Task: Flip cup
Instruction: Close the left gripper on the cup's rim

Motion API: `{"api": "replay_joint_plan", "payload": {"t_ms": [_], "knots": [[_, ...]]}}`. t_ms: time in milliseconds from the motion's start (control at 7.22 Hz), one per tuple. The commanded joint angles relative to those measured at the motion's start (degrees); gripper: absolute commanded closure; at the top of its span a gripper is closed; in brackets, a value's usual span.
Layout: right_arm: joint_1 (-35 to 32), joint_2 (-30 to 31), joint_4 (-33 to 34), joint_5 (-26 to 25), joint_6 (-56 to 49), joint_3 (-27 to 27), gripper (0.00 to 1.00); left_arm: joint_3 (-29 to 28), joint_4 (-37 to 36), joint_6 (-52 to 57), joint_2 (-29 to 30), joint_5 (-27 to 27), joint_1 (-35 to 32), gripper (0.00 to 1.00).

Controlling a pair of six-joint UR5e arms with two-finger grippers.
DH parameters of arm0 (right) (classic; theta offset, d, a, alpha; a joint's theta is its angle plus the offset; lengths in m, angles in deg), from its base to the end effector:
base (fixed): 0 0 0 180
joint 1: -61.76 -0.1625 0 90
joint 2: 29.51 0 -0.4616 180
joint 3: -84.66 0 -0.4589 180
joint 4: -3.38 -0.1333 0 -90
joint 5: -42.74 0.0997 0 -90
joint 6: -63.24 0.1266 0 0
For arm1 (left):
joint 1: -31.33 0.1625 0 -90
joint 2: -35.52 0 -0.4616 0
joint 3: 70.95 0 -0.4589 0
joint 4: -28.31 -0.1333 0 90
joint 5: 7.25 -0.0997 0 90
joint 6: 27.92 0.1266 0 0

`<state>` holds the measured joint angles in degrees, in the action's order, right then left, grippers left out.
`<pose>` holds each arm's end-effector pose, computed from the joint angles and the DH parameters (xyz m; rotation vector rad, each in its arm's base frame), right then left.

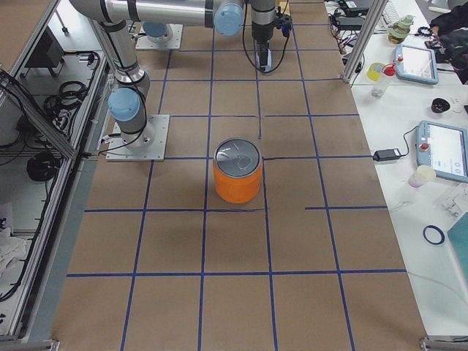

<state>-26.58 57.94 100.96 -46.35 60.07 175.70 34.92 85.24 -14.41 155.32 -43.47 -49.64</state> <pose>0.1183 -0.5905 0.4756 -0.0421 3.1265 -0.1099 -0.1335 -0.6602 0.1400 0.0368 -2.1852 -0.0200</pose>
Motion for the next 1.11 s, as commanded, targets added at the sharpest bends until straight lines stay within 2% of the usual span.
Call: {"api": "replay_joint_plan", "payload": {"t_ms": [0,138,277,415,554,969], "knots": [[0.0,0.3,0.0,0.0,0.0,0.0,0.0,0.0,0.0,-0.2,0.0,2.7,-0.2,0.4],[0.0,0.2,0.0,-0.4,0.0,0.0,0.0,0.0,0.0,-0.5,0.1,2.9,-0.2,0.61],[0.0,0.3,-0.1,-0.6,0.0,-0.1,0.0,0.1,0.3,-2.9,0.1,4.4,-0.2,0.9],[0.1,0.4,0.0,-0.3,0.0,0.1,0.0,0.1,0.2,-3.9,0.2,4.6,-0.2,1.0],[0.0,0.4,0.0,0.0,0.0,0.1,0.0,0.0,0.3,-4.8,0.1,4.7,-0.2,1.0],[-0.1,0.4,0.1,0.1,0.0,0.4,0.0,-0.4,-0.5,-19.5,-4.4,6.2,-2.0,1.0]]}}
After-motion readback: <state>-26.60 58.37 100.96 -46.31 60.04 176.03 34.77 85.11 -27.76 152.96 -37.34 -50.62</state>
